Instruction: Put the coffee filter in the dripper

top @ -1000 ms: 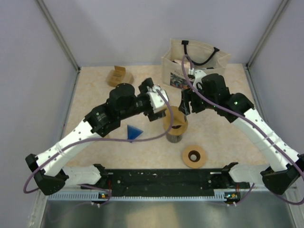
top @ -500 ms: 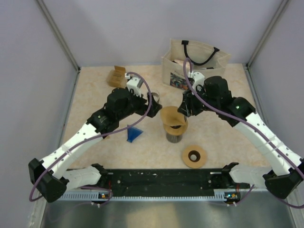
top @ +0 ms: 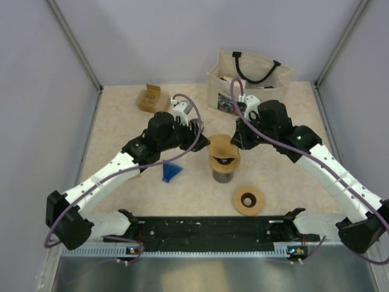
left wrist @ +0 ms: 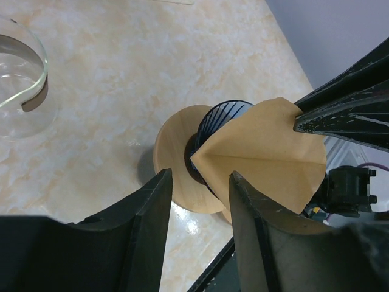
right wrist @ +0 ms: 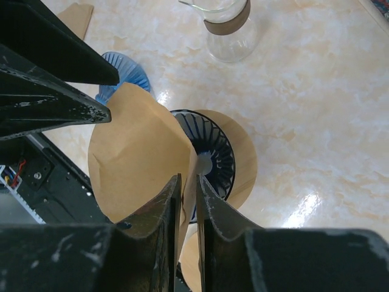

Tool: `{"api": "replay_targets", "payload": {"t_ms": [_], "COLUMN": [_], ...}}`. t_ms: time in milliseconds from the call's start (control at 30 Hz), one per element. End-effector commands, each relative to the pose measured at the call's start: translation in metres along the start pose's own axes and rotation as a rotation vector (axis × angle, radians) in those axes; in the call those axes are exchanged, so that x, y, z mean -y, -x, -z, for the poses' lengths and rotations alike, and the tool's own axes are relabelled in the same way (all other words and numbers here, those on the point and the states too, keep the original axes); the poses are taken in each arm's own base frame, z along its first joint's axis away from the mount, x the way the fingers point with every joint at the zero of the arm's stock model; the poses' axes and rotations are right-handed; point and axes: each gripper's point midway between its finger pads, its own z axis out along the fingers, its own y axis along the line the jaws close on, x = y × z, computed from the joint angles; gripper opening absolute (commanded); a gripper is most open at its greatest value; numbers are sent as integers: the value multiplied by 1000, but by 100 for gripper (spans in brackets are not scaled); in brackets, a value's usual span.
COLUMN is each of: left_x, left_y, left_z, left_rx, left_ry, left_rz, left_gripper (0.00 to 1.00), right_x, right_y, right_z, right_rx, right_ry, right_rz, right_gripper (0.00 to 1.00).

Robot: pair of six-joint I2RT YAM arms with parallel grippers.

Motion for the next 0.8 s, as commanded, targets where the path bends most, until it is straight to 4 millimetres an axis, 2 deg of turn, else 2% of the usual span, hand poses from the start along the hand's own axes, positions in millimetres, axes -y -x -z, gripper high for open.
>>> {"api": "replay_targets", "payload": {"t_ms": [0, 200, 400, 467, 767], "left_x": [25, 27, 22, 22, 18], "left_y": [27, 19, 11, 9, 7], "left_z": [-4, -18, -22, -23, -24], "left_rx": [56, -4, -33, -39, -43], "left_ry": [-96, -124, -106, -106, -86], "left_rz": [-18, -12, -12, -16, -33], "left_gripper": [45, 24, 21, 17, 17], "right_x": [10, 15, 23, 24, 29], "right_y": [7, 2, -9, -12, -12], "right_z": [-3, -5, -10, -12, -13], "right_rx": [34, 25, 4, -2, 4], "right_ry": [-43, -67, -93, -96, -110], "right_rz": [5, 14, 10, 9, 4], "right_gripper": [15, 12, 5, 4, 4]}}
